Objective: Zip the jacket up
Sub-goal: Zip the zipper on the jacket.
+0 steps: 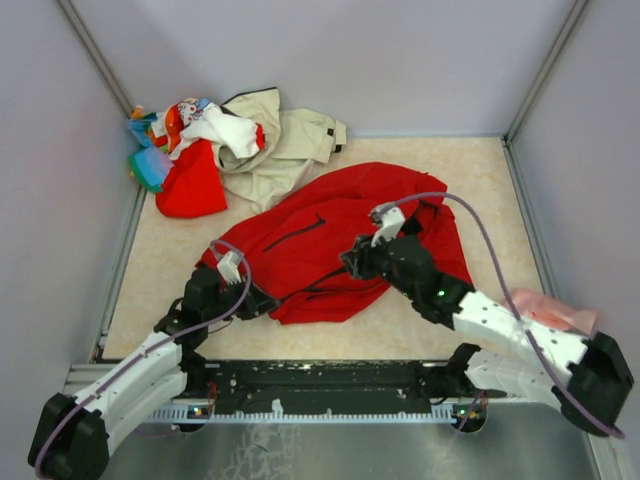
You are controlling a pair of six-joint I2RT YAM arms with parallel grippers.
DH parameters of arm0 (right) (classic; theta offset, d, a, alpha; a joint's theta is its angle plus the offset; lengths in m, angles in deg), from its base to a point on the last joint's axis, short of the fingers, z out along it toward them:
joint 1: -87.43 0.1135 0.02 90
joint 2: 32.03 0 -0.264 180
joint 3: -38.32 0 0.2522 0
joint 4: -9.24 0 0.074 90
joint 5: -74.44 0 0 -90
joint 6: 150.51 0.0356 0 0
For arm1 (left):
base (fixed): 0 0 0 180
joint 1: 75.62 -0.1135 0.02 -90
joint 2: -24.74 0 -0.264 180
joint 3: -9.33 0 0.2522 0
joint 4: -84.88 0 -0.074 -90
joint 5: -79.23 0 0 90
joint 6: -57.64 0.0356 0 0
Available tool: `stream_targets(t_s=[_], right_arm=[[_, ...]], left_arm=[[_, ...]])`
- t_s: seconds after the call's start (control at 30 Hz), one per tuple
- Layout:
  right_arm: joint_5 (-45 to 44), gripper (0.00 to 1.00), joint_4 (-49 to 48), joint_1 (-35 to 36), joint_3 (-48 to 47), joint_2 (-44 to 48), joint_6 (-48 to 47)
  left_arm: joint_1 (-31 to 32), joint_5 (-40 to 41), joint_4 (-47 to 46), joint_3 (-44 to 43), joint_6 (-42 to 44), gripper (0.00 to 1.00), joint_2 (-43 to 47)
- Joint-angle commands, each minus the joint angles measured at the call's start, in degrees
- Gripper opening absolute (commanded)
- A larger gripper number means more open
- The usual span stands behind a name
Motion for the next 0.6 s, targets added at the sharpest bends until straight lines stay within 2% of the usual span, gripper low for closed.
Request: stream_targets(t_s=[0.0, 0.1, 0.23, 0.47, 0.57], right_arm=[[-0.5, 0.39, -13.74, 5.93, -0.37, -10.94, -1.22], [0.78, 0.38, -21.2, 7.33, 0.43, -18.12, -0.73], [0.63, 0.4, -21.81, 9.58, -0.69, -24.35, -1.13], [-0.63, 0.51, -20.82, 13.96, 4.04, -24.16, -2.14], [-2.0, 0.53, -21.85, 14.64, 6.82, -24.14, -1.88]], left_arm=[[-0.12, -1.28, -3.64, 1.77, -0.09, 0.08, 1.16], [-0.19, -1.88, -5.19, 2.92, -0.54, 0.09, 1.71], [-0.19, -1.62, -5.51, 3.12, -0.58, 0.09, 1.77], [-0.21, -1.09, -6.11, 3.28, -1.26, 0.1, 1.83], [-0.14, -1.61, -6.65, 3.3, -1.5, 0.12, 1.46]])
